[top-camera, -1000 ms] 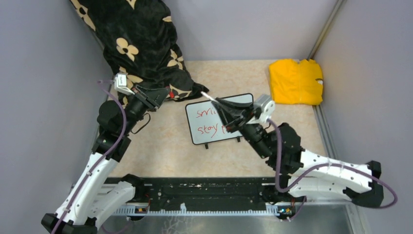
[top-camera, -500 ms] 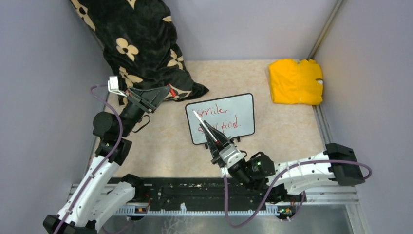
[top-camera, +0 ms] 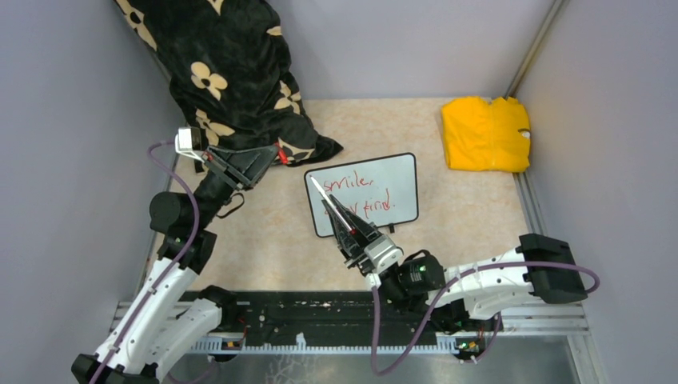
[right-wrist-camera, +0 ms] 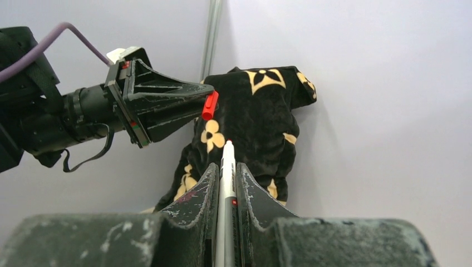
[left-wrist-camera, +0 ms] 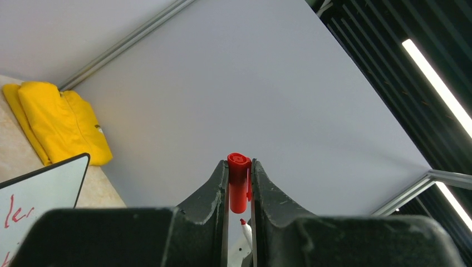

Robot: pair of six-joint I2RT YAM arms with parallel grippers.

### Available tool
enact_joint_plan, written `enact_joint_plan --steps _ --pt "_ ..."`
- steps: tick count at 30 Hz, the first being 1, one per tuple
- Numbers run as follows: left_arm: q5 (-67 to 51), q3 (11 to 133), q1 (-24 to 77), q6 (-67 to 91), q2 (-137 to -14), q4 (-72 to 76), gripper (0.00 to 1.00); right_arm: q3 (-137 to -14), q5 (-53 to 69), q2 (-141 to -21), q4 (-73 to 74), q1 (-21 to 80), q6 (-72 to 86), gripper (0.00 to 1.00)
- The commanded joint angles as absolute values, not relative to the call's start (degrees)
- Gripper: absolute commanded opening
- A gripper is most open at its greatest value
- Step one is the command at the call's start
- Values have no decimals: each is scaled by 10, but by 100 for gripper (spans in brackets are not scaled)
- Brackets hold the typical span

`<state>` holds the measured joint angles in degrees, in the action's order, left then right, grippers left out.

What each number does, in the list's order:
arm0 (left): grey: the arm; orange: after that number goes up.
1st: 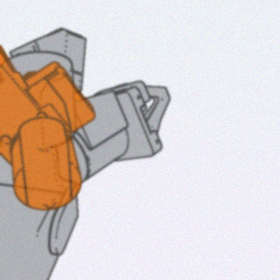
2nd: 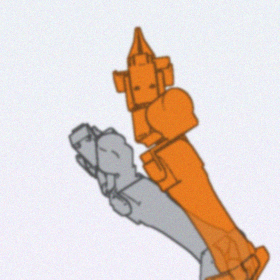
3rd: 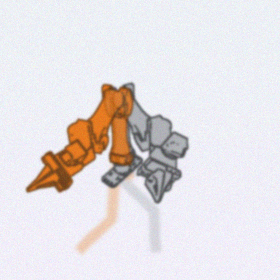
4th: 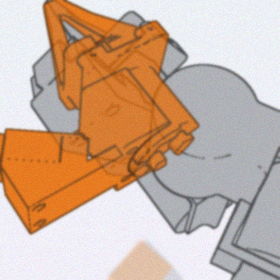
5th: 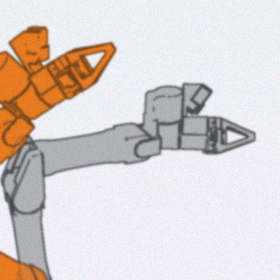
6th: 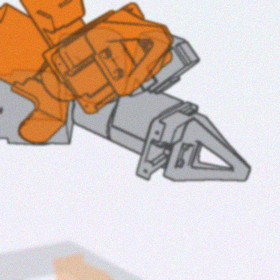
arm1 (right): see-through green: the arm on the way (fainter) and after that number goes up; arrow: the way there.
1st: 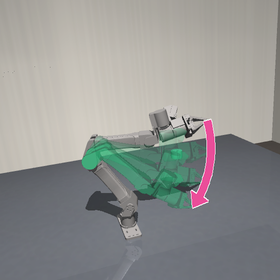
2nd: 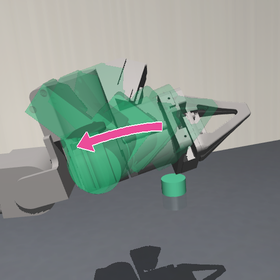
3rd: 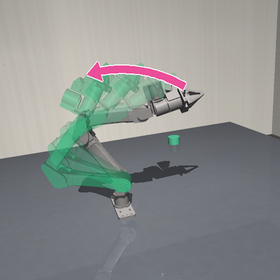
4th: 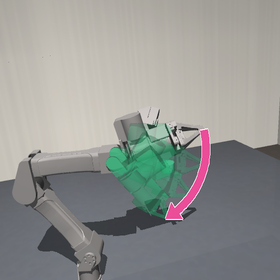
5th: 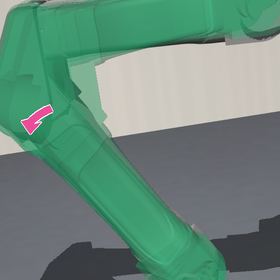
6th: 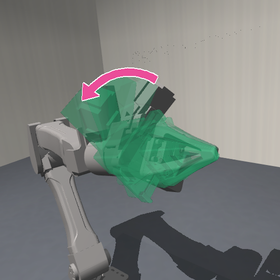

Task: Write a sentence on the whiteboard
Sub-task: Close the whiteboard marker at the center of the board.

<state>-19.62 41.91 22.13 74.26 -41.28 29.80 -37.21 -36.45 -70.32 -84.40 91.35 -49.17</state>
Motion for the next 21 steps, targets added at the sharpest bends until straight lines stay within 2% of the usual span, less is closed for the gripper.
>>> enact_joint_plan --steps 1,21 --pt "-217 429 225 774 -419 327 0 -400 -349 -703 -874 918 -471 0" --pt "-187 477 277 770 -484 342 0 -349 -372 -645 -838 918 -489 0"
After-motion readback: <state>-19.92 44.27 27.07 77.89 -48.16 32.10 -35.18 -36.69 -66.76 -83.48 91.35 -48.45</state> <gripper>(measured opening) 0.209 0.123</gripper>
